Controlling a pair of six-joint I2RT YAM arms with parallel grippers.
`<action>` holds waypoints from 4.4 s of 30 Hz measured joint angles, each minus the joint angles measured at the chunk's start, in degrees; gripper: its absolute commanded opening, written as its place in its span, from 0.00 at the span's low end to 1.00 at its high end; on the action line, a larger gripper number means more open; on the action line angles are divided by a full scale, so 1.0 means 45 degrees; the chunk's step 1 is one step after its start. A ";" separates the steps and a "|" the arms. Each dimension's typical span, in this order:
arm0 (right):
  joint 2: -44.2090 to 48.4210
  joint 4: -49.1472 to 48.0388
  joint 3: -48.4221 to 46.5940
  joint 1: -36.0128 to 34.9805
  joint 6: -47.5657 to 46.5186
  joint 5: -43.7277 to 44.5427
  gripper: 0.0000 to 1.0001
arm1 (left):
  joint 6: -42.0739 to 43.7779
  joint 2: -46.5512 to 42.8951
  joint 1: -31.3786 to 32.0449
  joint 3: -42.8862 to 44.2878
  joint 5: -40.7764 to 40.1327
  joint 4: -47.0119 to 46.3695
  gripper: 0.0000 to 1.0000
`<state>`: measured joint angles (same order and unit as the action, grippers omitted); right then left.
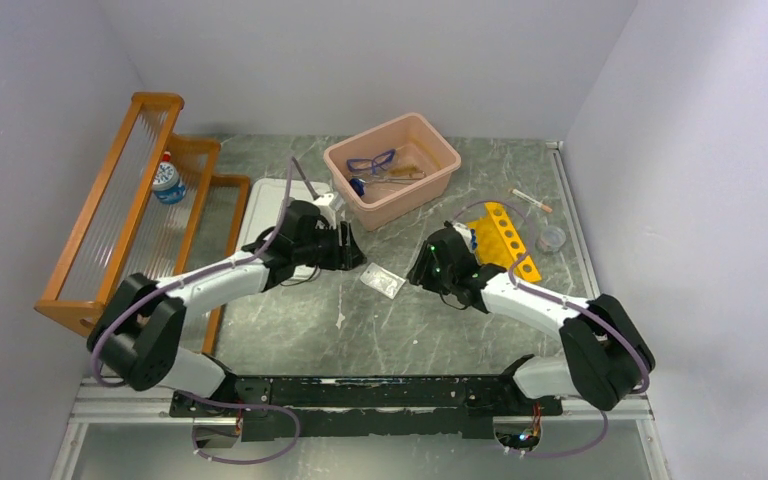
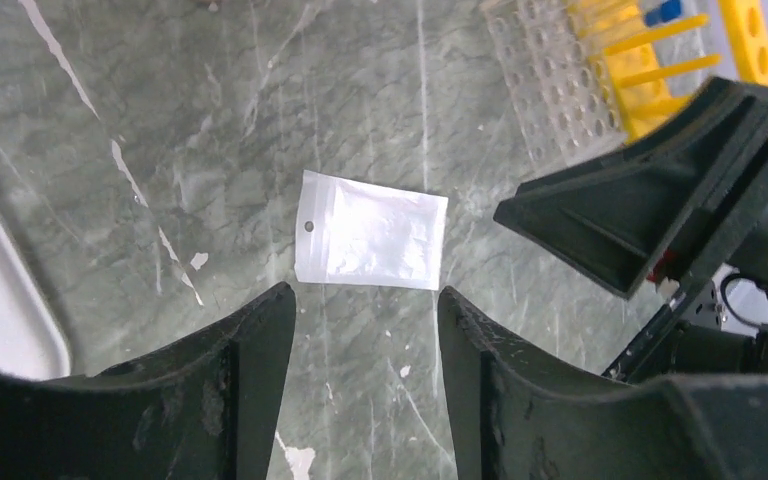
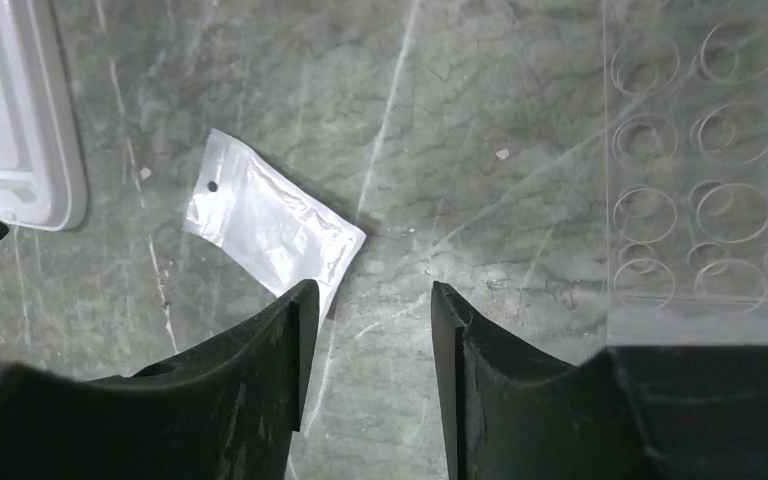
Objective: Organize the chemistry lab equipment
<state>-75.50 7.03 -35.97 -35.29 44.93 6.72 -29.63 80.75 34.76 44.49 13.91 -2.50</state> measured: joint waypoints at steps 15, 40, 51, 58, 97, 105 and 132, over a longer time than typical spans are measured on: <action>-0.1933 -0.2662 0.0529 -0.0350 0.1734 -0.0724 0.48 | -0.1617 0.3453 0.1137 0.0092 -0.1622 -0.1579 0.43; -0.3589 -0.6037 0.0505 -0.0418 0.1627 -0.2803 0.00 | -0.1496 0.3832 0.1404 0.0262 -0.2720 -0.1525 0.21; -0.0981 -0.3997 -0.0330 -0.0427 -0.0403 -0.1880 0.00 | -0.0991 0.0913 0.1413 0.0306 -0.3473 -0.0034 0.45; 0.1141 -0.2273 -0.2608 -0.0423 -0.2803 -0.1486 0.00 | -0.0151 -0.1991 0.1428 0.0947 -0.4925 0.1506 0.56; -1.0025 -0.1137 -1.3022 0.1151 -0.5484 -0.0393 0.50 | 0.2297 -0.3842 -0.0209 0.1239 -0.6290 0.3604 0.72; -0.7980 0.0296 -1.3036 0.1151 -0.5469 0.0063 0.51 | 0.2137 -0.3449 -0.0243 0.1239 -0.6217 0.3653 0.72; -0.0432 -0.0248 -0.5367 0.1151 -0.3764 -0.2200 0.45 | 0.1447 0.4284 -0.0918 0.3589 -0.6042 0.4240 0.44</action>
<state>-77.45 5.91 -60.12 -30.11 27.99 -3.18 -23.11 100.03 30.63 60.64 -13.28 16.58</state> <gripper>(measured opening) 0.450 0.468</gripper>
